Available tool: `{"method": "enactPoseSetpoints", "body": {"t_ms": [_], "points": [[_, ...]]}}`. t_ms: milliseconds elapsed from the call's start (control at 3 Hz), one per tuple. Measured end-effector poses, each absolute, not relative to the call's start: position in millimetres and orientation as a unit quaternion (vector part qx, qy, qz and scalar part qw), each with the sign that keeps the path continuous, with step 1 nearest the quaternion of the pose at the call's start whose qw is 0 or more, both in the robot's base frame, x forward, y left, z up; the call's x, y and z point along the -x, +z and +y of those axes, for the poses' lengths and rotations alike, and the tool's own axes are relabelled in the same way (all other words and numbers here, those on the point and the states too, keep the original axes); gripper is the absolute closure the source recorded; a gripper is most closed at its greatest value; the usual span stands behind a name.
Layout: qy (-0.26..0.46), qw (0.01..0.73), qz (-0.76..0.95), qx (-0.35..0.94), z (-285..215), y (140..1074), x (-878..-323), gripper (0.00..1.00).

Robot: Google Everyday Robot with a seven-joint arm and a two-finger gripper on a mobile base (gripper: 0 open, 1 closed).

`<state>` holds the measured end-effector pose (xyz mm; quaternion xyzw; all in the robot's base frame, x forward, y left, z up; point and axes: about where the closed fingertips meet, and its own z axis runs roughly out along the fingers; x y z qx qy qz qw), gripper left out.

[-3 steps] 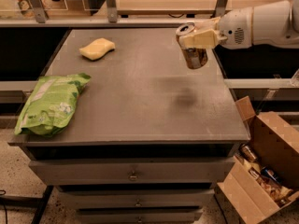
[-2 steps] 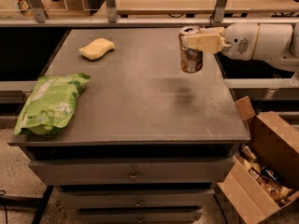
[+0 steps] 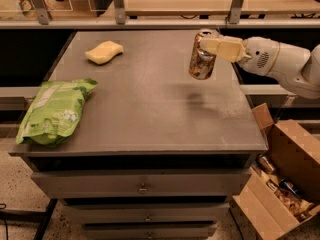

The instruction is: Place orange can upright

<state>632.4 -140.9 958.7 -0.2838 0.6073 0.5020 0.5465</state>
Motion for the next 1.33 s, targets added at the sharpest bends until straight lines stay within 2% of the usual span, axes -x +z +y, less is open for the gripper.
{"method": "enactPoseSetpoints", "body": {"t_ms": [667, 1333], "points": [[0.503, 0.562, 0.588, 0.291, -149.6, 953.5, -632.3, 1.00], [0.475, 0.568, 0.589, 0.324, -164.0, 935.0, -632.4, 0.59]]}}
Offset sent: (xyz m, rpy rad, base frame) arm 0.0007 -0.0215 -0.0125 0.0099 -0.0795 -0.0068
